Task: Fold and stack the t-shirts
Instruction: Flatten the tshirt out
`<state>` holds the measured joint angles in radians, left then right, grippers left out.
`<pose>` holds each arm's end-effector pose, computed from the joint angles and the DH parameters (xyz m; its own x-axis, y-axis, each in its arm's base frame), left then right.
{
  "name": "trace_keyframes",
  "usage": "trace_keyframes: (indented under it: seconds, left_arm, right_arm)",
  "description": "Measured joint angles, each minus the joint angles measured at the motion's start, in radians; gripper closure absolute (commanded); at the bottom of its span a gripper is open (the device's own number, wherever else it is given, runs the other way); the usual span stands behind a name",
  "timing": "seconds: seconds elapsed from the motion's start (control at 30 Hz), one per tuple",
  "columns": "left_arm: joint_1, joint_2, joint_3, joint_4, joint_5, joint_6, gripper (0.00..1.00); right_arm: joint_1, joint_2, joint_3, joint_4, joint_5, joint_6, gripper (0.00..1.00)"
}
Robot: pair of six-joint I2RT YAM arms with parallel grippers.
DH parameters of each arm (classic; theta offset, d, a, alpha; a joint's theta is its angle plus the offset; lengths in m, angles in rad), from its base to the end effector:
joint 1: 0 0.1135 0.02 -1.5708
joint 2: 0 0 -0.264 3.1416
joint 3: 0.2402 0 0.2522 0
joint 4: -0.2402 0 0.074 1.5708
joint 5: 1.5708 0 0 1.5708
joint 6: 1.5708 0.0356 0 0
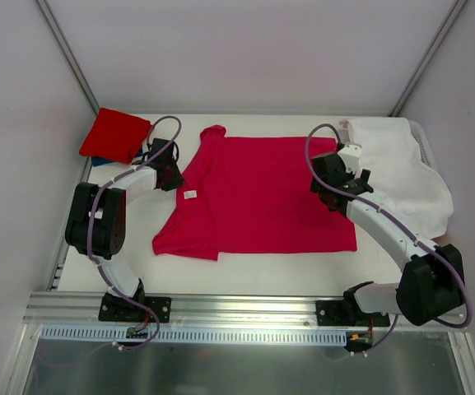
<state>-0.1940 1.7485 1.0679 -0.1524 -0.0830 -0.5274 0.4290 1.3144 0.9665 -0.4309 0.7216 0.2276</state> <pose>0.3621 -0.0681 0.1848 -0.6966 -0.3743 -0.6121 -0.2467 0.9261 -0.2855 0.2603 0.0932 0.2710 -0.5963 -0.0865 -0.7981 0.2565 0.9216 -0.2914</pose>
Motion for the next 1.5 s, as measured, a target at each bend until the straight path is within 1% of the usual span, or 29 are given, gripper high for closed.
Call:
trace_keyframes:
  seconds: [0.17, 0.27, 0.43, 0.5, 0.53, 0.57, 0.67, 0.7, 0.73, 0.8, 0.87, 0.9, 0.97, 1.07, 1.1, 1.23, 1.3, 1.37, 1.5]
  left_arm:
    - [0.02, 0.002, 0.023, -0.003, -0.007, 0.031, 1.0]
    - [0.041, 0.002, 0.061, -0.005, -0.031, 0.074, 1.0]
    - [0.072, 0.039, 0.192, -0.019, -0.079, 0.167, 1.0]
    - [0.079, 0.085, 0.269, -0.026, -0.103, 0.209, 1.0]
    - [0.081, 0.112, 0.307, -0.027, -0.115, 0.231, 0.99]
    - [0.084, 0.14, 0.344, -0.029, -0.127, 0.249, 0.96]
    - [0.095, 0.232, 0.444, -0.057, -0.166, 0.296, 0.36]
    - [0.101, 0.266, 0.478, -0.069, -0.177, 0.307, 0.1]
    - [0.108, 0.302, 0.514, -0.085, -0.191, 0.31, 0.06]
    - [0.126, 0.349, 0.564, -0.127, -0.215, 0.296, 0.05]
    - [0.138, 0.358, 0.57, -0.165, -0.233, 0.276, 0.05]
    - [0.143, 0.345, 0.561, -0.187, -0.24, 0.264, 0.04]
    - [0.145, 0.281, 0.496, -0.203, -0.253, 0.236, 0.04]
    - [0.094, 0.077, 0.345, -0.24, -0.292, 0.191, 0.04]
    - [0.061, -0.011, 0.294, -0.251, -0.298, 0.169, 0.04]
    - [-0.111, -0.406, 0.057, -0.216, -0.315, 0.019, 0.07]
    - [-0.164, -0.554, -0.051, -0.211, -0.319, -0.063, 0.08]
    - [-0.182, -0.653, -0.16, -0.213, -0.321, -0.137, 0.1]
    - [-0.232, -0.767, -0.36, -0.239, -0.311, -0.269, 0.16]
  right_arm:
    - [0.003, 0.011, 0.0, 0.0, 0.0, 0.0, 0.0]
    - [0.006, 0.018, 0.0, 0.0, 0.0, 0.0, 0.0]
    - [0.011, 0.034, 0.0, 0.0, 0.0, 0.0, 0.0]
    - [0.012, 0.041, 0.0, 0.0, 0.0, 0.0, 0.0]
    - [0.013, 0.043, 0.0, 0.0, 0.0, 0.0, 0.01]
    - [0.014, 0.046, 0.0, 0.0, 0.0, 0.0, 0.01]
    - [0.015, 0.055, 0.0, 0.0, 0.0, 0.0, 0.01]
    - [0.015, 0.057, 0.0, 0.0, 0.001, 0.0, 0.0]
    - [0.015, 0.06, 0.0, 0.0, 0.001, 0.0, 0.01]
    - [0.016, 0.068, 0.0, 0.0, 0.002, 0.0, 0.01]
    - [0.018, 0.072, 0.0, 0.0, 0.004, 0.0, 0.0]
    - [0.021, 0.074, 0.0, 0.0, 0.004, 0.0, 0.01]
    - [0.026, 0.078, 0.0, 0.0, 0.005, 0.0, 0.01]
    - [0.035, 0.095, 0.005, -0.001, 0.005, 0.0, 0.0]
    - [0.039, 0.101, 0.007, 0.0, 0.005, 0.0, 0.01]
    - [0.067, 0.121, 0.017, 0.0, 0.003, 0.0, 0.01]
    - [0.084, 0.124, 0.019, 0.002, 0.0, -0.004, 0.01]
    - [0.104, 0.124, 0.019, 0.013, -0.007, -0.01, 0.0]
    - [0.163, 0.127, 0.024, 0.047, -0.031, -0.027, 0.01]
